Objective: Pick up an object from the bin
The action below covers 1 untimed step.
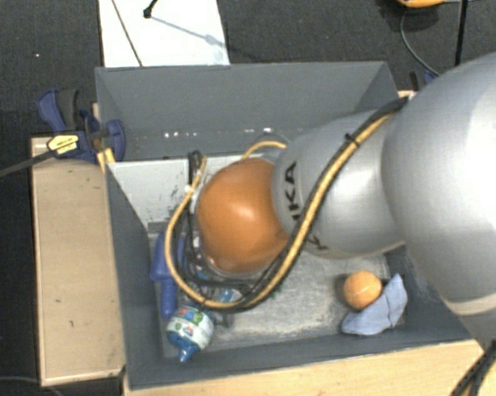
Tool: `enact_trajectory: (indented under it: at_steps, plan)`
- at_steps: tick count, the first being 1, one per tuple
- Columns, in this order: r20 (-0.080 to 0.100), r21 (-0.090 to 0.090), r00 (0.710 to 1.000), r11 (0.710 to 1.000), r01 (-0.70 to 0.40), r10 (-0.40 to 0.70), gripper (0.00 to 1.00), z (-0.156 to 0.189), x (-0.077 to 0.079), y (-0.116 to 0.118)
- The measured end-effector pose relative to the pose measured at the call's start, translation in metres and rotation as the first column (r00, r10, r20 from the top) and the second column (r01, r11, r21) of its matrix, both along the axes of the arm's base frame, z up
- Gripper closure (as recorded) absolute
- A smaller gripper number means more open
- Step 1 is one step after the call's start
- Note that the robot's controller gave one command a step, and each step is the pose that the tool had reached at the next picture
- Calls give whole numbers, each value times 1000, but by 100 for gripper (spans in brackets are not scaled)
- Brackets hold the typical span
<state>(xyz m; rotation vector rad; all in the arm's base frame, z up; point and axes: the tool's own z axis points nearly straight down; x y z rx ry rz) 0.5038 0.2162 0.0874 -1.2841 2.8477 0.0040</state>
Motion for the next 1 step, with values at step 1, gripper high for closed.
enact_trajectory:
  at_steps: [1]
  plan:
    - [-6,-2,1000,1000,1,-1,100,21,-2,-1]
